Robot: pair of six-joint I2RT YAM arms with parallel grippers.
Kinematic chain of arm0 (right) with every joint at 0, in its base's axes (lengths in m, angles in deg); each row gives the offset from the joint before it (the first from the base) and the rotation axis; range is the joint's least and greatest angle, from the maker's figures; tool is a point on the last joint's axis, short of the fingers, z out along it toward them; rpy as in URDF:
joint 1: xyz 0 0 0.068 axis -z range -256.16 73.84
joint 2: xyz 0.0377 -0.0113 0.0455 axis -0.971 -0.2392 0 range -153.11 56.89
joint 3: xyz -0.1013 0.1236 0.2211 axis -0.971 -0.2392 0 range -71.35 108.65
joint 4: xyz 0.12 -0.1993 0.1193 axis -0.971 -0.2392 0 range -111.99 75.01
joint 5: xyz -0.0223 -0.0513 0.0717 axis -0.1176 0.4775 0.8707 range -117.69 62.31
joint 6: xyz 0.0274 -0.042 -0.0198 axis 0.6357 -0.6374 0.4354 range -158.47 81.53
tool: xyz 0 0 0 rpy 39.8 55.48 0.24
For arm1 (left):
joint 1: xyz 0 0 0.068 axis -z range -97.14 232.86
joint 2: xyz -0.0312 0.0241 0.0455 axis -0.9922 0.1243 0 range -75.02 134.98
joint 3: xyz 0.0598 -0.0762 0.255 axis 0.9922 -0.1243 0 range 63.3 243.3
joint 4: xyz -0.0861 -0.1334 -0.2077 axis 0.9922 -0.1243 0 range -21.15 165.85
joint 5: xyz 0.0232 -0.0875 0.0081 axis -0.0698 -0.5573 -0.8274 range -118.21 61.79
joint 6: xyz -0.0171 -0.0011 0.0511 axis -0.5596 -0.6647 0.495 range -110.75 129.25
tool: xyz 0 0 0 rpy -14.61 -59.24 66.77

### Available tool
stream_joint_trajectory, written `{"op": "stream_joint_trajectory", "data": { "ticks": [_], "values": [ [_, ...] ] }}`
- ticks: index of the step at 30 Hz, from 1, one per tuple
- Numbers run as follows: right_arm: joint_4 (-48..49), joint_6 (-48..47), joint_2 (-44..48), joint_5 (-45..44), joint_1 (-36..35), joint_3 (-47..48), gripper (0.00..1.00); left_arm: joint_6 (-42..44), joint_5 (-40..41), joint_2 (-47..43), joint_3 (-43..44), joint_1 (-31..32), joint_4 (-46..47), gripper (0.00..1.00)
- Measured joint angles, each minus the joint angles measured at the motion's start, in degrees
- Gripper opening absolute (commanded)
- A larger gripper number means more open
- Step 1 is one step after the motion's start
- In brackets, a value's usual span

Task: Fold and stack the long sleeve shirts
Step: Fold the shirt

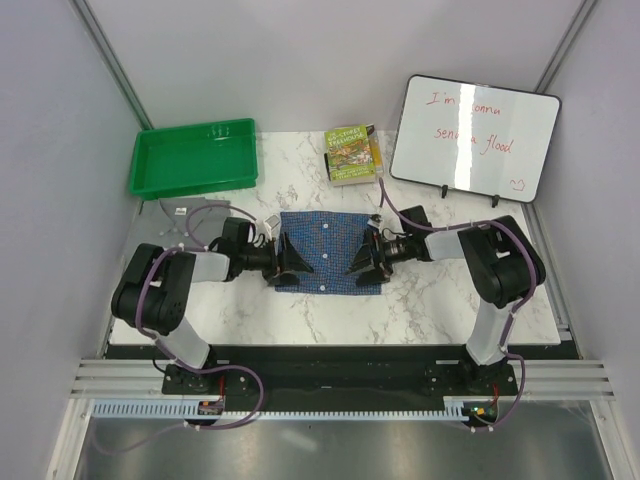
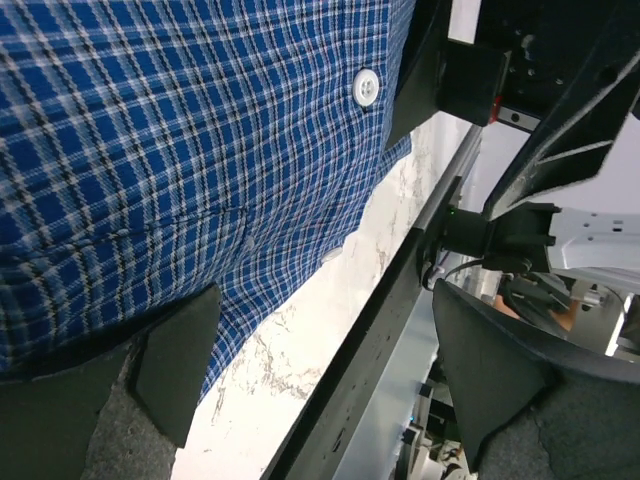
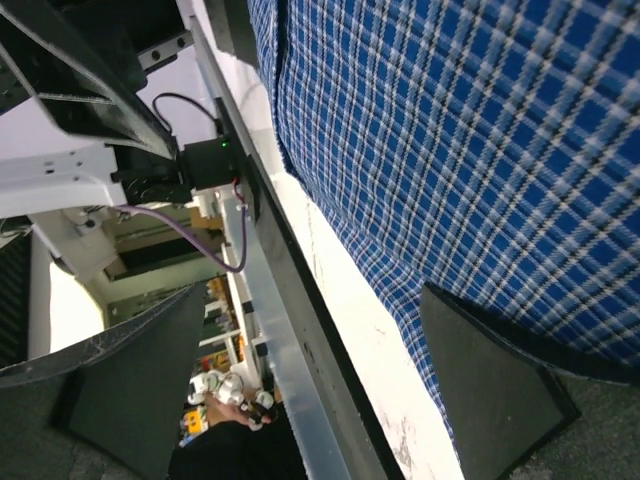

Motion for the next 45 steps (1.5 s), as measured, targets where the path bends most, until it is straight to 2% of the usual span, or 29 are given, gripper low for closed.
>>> {"op": "stream_joint_trajectory", "data": {
  "ticks": [3,7,11,14,18,24,25,27,31,37,40,41,43,44,45],
  "values": [
    [-2.78,-2.97,-1.79,3.43,1.77,1.22,0.98,-0.98,-2.73,1.51,-0.02,-1.7,1.57,0.96],
    [-13.07,-10.88,-1.31,3.76,2.78,4.28,0.98,0.22,-4.66,0.02,-0.02,-2.95,-0.61,0.97],
    [-23.89,-15.96,4.17,1.4,3.19,8.7,0.98,3.93,-6.4,-11.1,1.31,-2.1,-8.35,0.98],
    [-24.76,-16.09,6.71,0.85,2.58,15.39,0.98,4.52,-7.08,-15.19,5.51,0.7,-8.22,0.98],
    [-19.65,-15.28,5.11,0.42,1.18,19.98,0.98,4.22,-6.67,-9.51,8.33,2.08,-3.28,0.97],
    [-17.97,-17.66,-9.09,-1.68,1.51,21.44,0.98,2.1,-2.49,7.82,9.53,0.02,-0.17,0.95],
    [-18.29,-17.81,-10.8,0.33,1.75,21.59,0.98,1.36,-3.3,9.05,9.53,-0.31,0.42,0.95],
    [-20.11,-19.82,-12.0,2.62,2.4,22.88,0.98,0.09,-3.85,9.2,9.4,-0.81,1.33,0.93],
    [-28.61,-28.04,-13.14,1.86,1.95,27.15,0.98,0.02,-3.58,6.62,6.29,0.15,1.62,0.93],
    [-42.07,-36.59,-13.92,-8.04,0.61,38.93,0.97,1.73,-4.59,-3.58,2.14,3.96,-5.79,0.93],
    [-43.63,-38.01,-14.12,-14.99,-0.57,46.64,0.8,1.97,-5.92,-8.98,2.8,2.73,-7.45,0.93],
    [-43.63,-38.36,-14.47,-17.64,-1.46,49.46,0.63,1.97,-6.03,-10.71,3.5,1.55,-7.76,0.93],
    [-43.36,-39.32,-16.02,-22.4,-4.15,54.99,0.52,1.95,-5.86,-13.16,5.66,-1.79,-8.24,0.93],
    [-43.12,-39.5,-17.14,-24.68,-5.75,57.18,0.43,1.92,-5.57,-13.84,7.13,-4.11,-8.74,0.93],
    [-43.28,-39.54,-18.62,-27.15,-7.63,59.3,0.4,1.9,-4.9,-14.29,8.55,-6.51,-9.07,0.93]
  ]
}}
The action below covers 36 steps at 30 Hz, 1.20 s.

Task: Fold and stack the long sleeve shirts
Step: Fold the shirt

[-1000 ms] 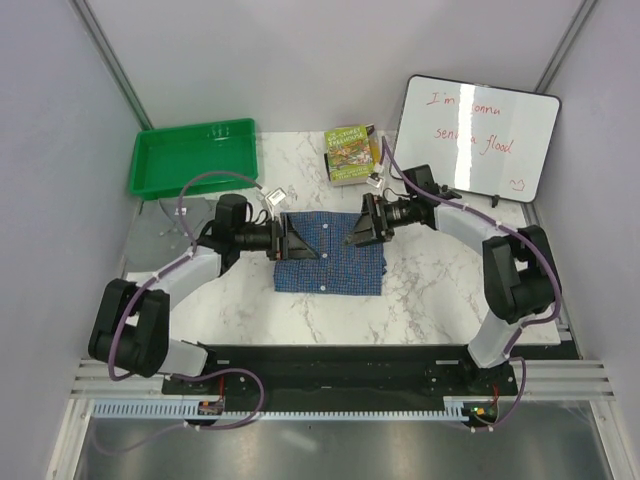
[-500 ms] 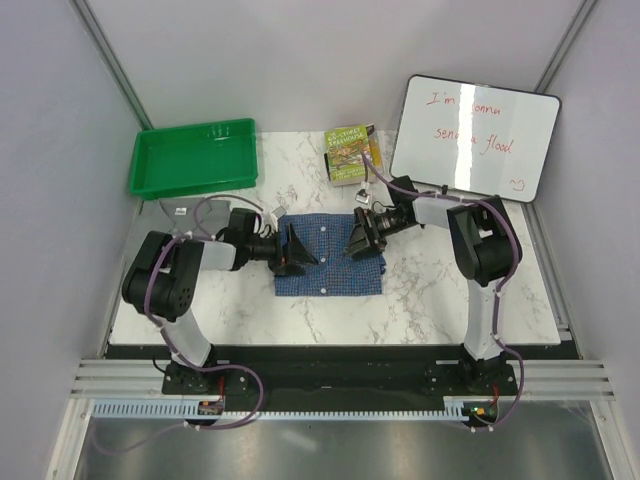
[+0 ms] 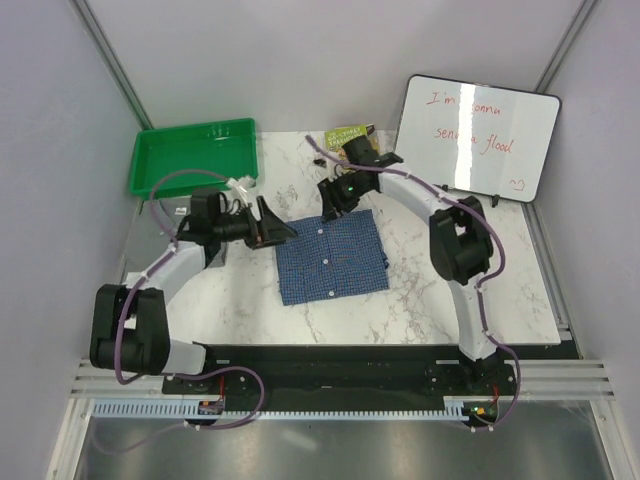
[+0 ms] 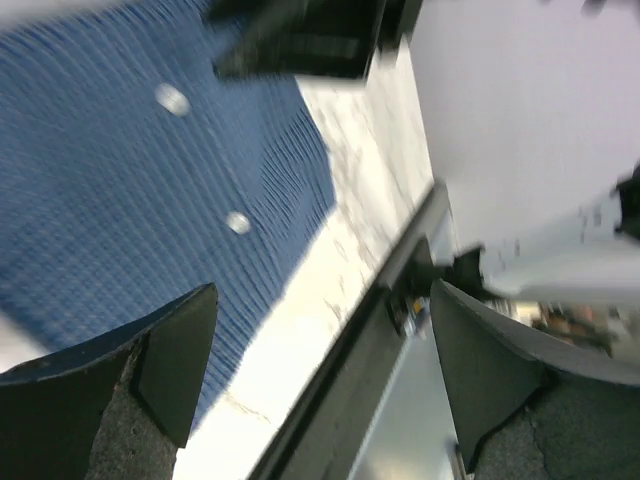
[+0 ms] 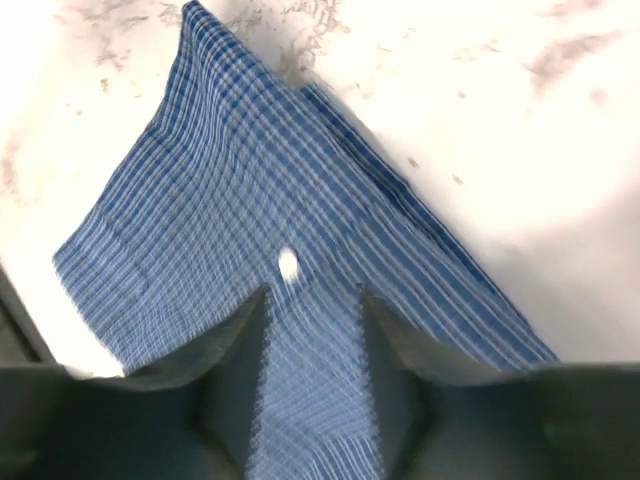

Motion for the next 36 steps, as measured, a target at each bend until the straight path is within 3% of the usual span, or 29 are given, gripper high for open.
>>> {"op": "stream_joint_trajectory", "data": {
  "ticks": [7,10,12,15,19,23,28,32,36],
  "values": [
    [-1.68,-3.04,-9.57,-9.88,-9.9,6.62,0.41,0.07,6.47,-2.25,4.0,-14.32,-3.58,0.93],
    [-2.47,-9.25,-9.97,-12.15,-12.37,7.78,0.42,0.52,8.7,-3.23,4.0,-17.57,-6.71,0.93],
    [-1.73,-16.41,-8.52,-13.05,-14.16,5.14,0.43,1.51,9.68,-4.09,4.0,-18.8,-9.18,0.92],
    [-0.87,-28.87,-1.38,-12.59,-16.28,-5.99,0.47,3.93,10.1,-4.94,3.8,-19.32,-11.98,0.92],
    [-9.05,-44.37,9.9,-9.14,-16.39,-18.8,0.64,9.6,10.8,-4.17,3.65,-16.52,-16.28,1.0],
    [-14.08,-48.52,16.55,-6.51,-11.41,-18.14,0.66,15.19,12.94,-0.17,4.66,-6.73,-20.61,1.0],
    [-16.74,-42.6,21.31,-3.23,-2.91,-14.27,0.58,17.29,13.0,6.86,6.05,3.56,-21.03,0.92],
    [-19.61,-34.12,21.09,-2.84,3.43,-18.6,0.53,16.98,12.66,12.63,6.67,7.69,-17.16,0.78],
    [-22.82,-28.39,17.42,-5.4,4.66,-22.47,0.42,14.49,11.47,16.92,7.19,8.41,-12.72,0.77]
  ]
}}
